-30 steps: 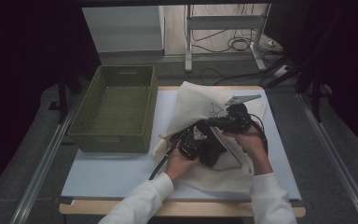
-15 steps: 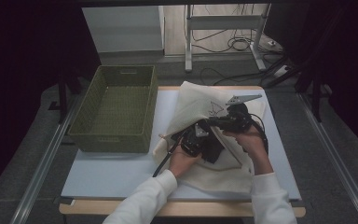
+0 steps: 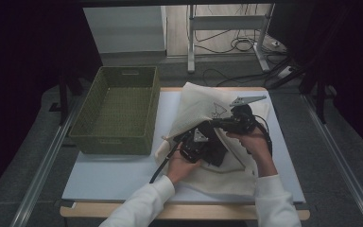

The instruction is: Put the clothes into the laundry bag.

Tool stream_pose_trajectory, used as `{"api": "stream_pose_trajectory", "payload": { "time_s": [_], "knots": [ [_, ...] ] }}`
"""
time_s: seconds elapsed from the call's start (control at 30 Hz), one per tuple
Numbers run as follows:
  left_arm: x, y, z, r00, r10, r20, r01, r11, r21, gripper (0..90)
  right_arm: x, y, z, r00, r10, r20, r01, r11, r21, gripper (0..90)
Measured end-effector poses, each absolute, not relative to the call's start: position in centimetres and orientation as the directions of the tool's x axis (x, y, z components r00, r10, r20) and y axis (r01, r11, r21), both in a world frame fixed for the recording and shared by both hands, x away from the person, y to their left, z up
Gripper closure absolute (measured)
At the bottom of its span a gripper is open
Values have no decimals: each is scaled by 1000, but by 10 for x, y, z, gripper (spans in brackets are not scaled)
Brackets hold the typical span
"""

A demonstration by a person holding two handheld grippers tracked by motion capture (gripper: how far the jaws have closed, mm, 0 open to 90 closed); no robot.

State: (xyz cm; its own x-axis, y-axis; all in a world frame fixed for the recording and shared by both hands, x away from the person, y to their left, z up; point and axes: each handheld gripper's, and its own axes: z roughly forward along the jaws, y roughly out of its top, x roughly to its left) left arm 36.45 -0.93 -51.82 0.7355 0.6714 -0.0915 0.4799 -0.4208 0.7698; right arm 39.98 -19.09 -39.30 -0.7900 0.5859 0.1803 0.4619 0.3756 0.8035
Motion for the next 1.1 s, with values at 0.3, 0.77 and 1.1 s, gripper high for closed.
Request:
{"api": "stream_pose_trajectory", "payload": {
  "time_s": [0.3, 0.77, 1.1],
  "knots": [
    [345, -9, -512, 799, 580, -161, 458, -412, 787, 892, 401, -191, -394, -787, 589, 181, 464, 373, 803, 870],
    [349, -33, -531, 813, 572, -111, 442, -481, 757, 897, 401, -192, -394, -787, 589, 184, 466, 372, 803, 869],
    [362, -40, -534, 783, 621, -44, 431, -489, 759, 900, 399, -193, -392, -787, 590, 182, 462, 367, 808, 869]
  ]
}}
